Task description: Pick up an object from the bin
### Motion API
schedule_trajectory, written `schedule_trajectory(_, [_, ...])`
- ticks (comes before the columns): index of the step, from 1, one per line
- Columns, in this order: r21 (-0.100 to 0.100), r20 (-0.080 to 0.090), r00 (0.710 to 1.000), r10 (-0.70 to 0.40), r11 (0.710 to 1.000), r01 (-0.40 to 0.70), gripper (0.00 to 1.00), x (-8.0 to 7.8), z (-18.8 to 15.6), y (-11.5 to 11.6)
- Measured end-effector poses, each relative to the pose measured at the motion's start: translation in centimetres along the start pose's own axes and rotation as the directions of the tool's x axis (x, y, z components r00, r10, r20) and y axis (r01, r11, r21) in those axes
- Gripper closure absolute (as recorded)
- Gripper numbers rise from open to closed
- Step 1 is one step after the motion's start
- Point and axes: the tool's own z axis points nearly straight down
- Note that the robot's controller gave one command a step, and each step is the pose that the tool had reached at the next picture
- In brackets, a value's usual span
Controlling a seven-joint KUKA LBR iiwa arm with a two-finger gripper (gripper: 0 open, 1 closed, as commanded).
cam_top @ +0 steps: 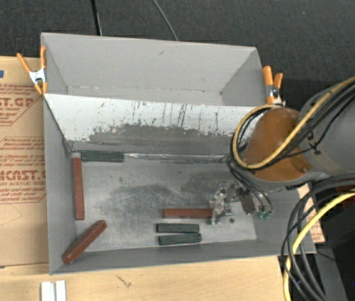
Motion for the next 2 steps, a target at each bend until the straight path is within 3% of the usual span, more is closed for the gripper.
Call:
schedule_trajectory(1, [0.0, 0.0, 1.0, 0.0, 1.0, 0.0, 1.0, 0.0, 0.0, 0.0])
schedule_trajectory(2, [0.0, 0.001, 0.999, -0.038, 0.999, 0.038, 1.0, -4.3, -15.6, 0.1])
